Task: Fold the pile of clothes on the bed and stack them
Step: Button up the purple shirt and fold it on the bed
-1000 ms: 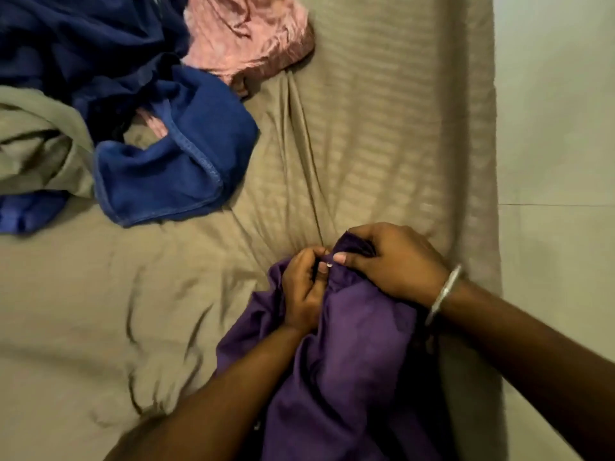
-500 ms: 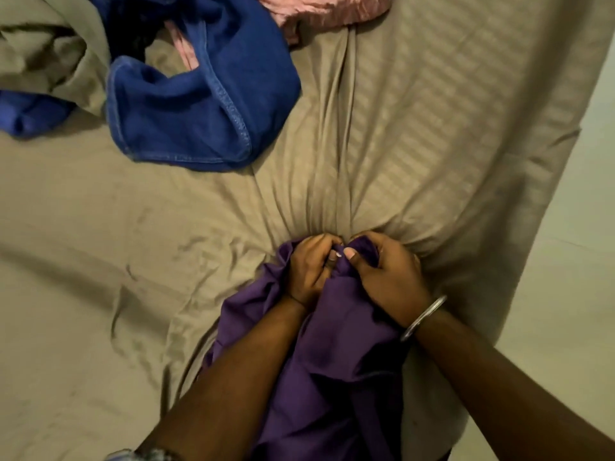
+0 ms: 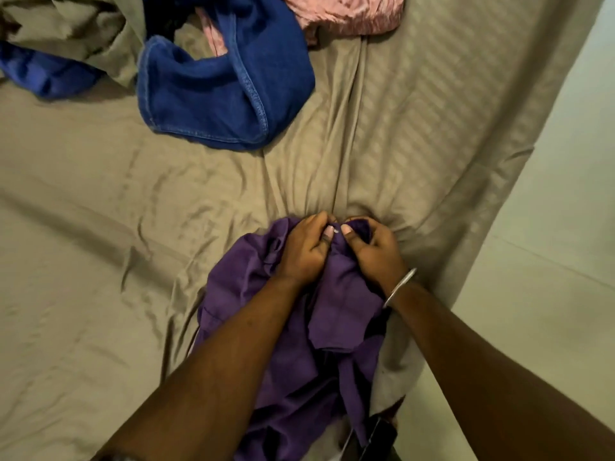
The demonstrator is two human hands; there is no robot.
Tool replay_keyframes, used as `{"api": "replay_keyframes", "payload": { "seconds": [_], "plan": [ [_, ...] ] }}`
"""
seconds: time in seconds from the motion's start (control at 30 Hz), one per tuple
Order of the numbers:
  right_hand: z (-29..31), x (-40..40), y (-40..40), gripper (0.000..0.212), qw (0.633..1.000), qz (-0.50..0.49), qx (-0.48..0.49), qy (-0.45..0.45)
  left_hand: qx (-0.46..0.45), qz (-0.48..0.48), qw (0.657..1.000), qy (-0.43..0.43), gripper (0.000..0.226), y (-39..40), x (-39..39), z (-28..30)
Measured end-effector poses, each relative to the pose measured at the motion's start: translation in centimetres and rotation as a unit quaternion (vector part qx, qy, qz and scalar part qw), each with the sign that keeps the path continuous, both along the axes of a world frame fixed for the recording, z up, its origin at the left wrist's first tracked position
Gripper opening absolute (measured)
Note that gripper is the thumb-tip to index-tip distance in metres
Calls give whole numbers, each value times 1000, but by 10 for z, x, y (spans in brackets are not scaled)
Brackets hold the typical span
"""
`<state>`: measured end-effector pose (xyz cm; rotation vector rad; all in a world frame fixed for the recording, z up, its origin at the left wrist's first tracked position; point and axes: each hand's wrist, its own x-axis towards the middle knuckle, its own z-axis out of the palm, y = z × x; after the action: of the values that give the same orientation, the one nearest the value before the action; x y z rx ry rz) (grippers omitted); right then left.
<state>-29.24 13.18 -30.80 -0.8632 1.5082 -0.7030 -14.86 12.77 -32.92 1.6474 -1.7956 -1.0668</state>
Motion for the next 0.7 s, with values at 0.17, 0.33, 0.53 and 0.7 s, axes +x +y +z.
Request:
{"api": "replay_keyframes", "payload": {
  "seconds": [0.17,0.33,0.53,0.7],
  "plan": [
    [58,-5,20,4,997,20,-26,-63,90,126,982,105,26,38,-4,59],
    [127,0,42,18,989,91,-115,-32,111,195,944,241,15,83,0,135],
    [248,-3,94,11,964,159,-197,-79,63,186,921,337,8,135,-5,263],
    [338,-28,146,7,947,208,-221,-101,73,133,909,389,7,192,-19,359]
  ]
}}
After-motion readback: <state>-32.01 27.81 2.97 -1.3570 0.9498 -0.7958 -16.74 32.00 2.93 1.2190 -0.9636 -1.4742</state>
